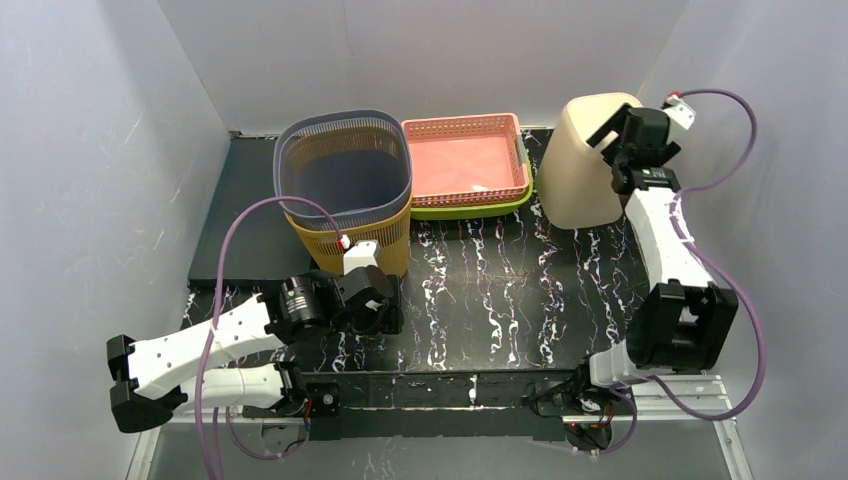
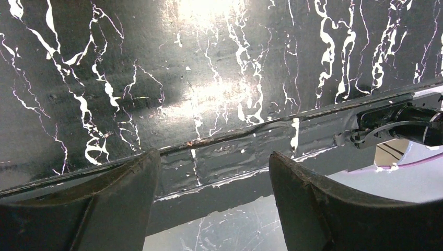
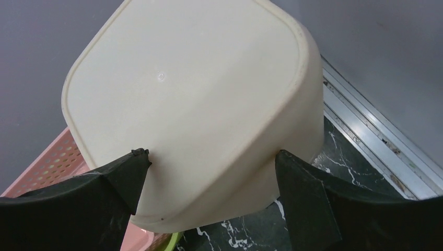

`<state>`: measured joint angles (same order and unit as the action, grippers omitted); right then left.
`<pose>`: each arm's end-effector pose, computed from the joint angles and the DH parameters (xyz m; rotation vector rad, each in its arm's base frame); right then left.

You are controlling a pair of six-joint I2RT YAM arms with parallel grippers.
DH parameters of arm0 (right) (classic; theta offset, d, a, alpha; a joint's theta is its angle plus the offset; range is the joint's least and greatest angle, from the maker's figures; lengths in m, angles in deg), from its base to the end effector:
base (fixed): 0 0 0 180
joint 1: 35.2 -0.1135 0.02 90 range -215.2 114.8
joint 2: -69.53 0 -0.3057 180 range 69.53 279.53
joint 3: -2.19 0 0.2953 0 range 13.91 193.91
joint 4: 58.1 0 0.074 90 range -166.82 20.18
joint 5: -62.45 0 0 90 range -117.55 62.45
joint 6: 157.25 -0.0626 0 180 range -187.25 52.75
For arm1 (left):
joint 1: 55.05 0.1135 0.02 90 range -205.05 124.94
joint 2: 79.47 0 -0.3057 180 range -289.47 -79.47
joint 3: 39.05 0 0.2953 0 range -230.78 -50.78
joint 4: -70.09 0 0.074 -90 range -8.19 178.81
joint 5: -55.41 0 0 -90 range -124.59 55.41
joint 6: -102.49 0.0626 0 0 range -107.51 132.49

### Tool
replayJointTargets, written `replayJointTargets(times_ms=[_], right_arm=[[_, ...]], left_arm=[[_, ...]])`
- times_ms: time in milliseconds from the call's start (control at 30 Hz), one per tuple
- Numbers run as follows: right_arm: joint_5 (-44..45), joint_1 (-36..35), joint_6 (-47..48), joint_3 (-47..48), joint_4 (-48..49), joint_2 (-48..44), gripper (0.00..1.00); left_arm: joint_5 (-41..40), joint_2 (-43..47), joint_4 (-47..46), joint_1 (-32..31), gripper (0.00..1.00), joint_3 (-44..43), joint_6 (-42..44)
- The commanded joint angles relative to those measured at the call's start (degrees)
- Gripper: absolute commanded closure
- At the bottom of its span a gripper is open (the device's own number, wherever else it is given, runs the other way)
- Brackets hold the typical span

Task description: Turn the large container upside down

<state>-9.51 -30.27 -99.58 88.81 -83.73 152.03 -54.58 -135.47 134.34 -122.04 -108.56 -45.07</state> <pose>0.3957 -0.0536 0.3888 0.8082 1.7493 0.0134 0.1058 -0.1944 0.3331 0.0482 2.4683 -0.5759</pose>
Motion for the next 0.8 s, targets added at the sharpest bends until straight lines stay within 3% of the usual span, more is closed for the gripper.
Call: replayJointTargets(times_ms=[0, 333, 467, 600, 667, 767], right_arm=[[11.25, -4.69, 6.27, 4.87, 1.13, 6.75, 0.02], [19.09, -4.88, 13.05, 22.31, -5.97, 20.58, 0.02], [12.13, -6.09, 18.67, 19.96, -3.05, 13.69, 0.01], [-1.2, -6.69, 24.66, 16.31, 3.27, 7.27, 0.01], [-5.46, -7.3, 27.01, 18.21, 3.34, 7.75, 0.01], [-4.88, -10.23, 33.11, 26.35, -3.84, 13.5, 0.02]], left_arm=[[0.1, -0.76, 1.21, 0.0, 0.26, -2.61, 0.98], [-0.68, 1.72, 3.02, 0.01, 0.26, -2.23, 0.2], [-1.1, 1.92, 3.19, 0.01, 0.26, -1.84, 0.04], [-1.19, 1.39, 3.26, 0.01, 0.26, -2.32, 0.43], [-1.36, 1.05, 3.27, 0.0, 0.26, -2.51, 0.92], [-1.34, 0.73, 3.2, 0.01, 0.26, -2.88, 1.35]])
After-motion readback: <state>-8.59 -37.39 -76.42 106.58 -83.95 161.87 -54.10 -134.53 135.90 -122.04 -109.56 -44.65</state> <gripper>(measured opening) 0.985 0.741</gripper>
